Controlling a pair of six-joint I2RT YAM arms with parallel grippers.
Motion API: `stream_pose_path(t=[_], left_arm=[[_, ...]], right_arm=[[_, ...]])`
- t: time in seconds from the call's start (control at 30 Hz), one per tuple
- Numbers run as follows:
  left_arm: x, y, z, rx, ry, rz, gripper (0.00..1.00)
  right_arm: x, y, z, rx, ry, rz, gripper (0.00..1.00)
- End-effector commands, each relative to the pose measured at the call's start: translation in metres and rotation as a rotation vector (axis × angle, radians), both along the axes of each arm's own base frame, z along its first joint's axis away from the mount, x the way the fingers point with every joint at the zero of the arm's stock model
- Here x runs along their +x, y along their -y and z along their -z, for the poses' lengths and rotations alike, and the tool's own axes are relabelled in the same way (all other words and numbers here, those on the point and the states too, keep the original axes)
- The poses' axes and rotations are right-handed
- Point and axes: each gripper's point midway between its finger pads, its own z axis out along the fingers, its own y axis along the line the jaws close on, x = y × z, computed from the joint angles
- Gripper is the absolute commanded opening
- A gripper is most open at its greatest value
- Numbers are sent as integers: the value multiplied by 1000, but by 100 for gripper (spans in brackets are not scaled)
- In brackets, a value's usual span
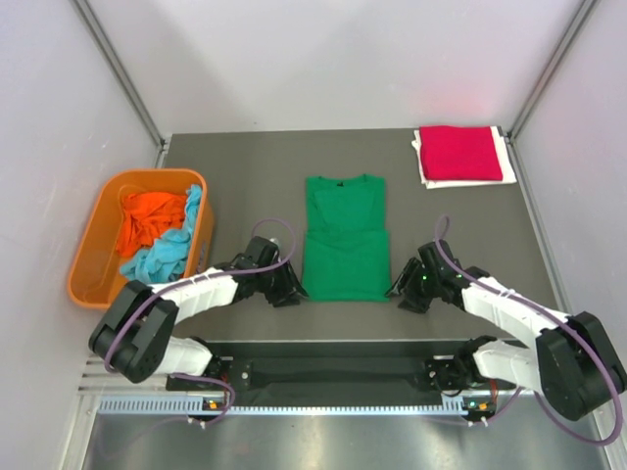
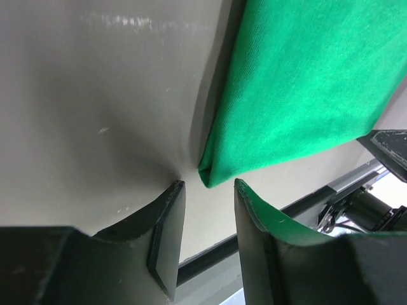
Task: Fold and stack the t-shirts
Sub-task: Fold the tshirt
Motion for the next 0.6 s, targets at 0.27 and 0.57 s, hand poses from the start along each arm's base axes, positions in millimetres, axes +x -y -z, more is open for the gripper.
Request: stream_pose_path(t=[0.27,0.57], left_arm=[[12,-10,17,70,30,-56,33],[14,-5,18,51,29,-44,6]], right_arm=[[3,-3,12,-41,11,48,48],[-2,-2,27,-60,-31,33,28]])
